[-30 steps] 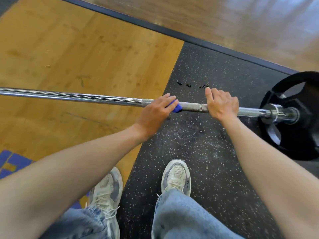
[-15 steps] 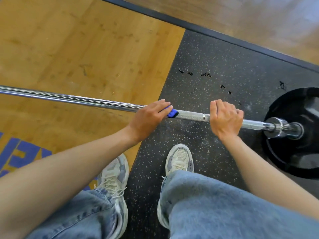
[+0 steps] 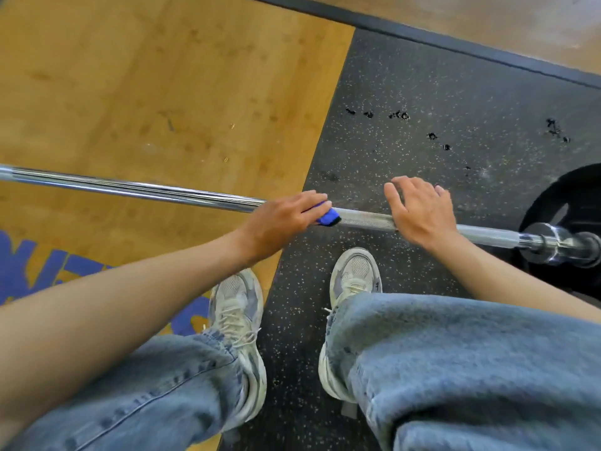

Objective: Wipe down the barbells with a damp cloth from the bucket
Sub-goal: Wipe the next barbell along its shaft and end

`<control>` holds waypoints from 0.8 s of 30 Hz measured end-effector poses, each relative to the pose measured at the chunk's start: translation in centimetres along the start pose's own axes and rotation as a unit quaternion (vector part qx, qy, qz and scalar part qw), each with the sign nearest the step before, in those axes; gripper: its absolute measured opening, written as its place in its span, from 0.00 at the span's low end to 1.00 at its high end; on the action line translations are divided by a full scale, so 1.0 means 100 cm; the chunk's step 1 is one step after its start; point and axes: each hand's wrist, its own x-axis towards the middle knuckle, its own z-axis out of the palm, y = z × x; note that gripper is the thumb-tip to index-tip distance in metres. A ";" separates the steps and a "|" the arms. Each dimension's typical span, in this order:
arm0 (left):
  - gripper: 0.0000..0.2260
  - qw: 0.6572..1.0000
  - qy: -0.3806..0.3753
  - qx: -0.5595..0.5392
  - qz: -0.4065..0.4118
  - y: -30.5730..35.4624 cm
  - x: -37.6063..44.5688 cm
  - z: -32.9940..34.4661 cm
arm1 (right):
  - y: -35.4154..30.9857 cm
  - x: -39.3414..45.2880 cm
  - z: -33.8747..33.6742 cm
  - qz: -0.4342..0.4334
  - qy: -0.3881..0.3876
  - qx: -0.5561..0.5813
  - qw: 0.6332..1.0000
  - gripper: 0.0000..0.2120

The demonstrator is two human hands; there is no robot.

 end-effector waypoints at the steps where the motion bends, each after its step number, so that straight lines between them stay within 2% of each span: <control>1: 0.24 1.000 -0.004 0.006 -0.001 0.000 -0.004 -0.001 | 0.000 -0.002 0.001 0.004 0.008 -0.002 1.000 0.30; 6: 0.24 1.000 -0.018 -0.022 0.007 0.025 0.022 0.014 | -0.002 -0.008 0.005 0.012 0.048 -0.023 0.999 0.29; 10: 0.26 0.998 -0.030 -0.047 -0.001 0.050 0.053 0.019 | -0.001 -0.004 0.004 0.023 0.047 -0.032 0.998 0.26; 14: 0.29 0.999 -0.051 -0.017 0.010 0.014 0.031 0.006 | 0.002 0.009 0.001 0.027 0.024 -0.033 0.999 0.26; 16: 0.30 0.999 -0.052 0.009 -0.010 -0.009 0.014 -0.001 | 0.002 0.017 -0.001 0.026 0.017 -0.029 0.999 0.26; 19: 0.29 0.998 -0.031 0.036 -0.029 -0.011 0.020 0.001 | 0.001 0.030 -0.004 0.014 0.018 -0.027 0.999 0.20; 24: 0.28 0.999 0.018 0.034 0.022 0.026 0.085 0.019 | -0.001 0.058 -0.015 -0.014 0.028 -0.062 0.998 0.16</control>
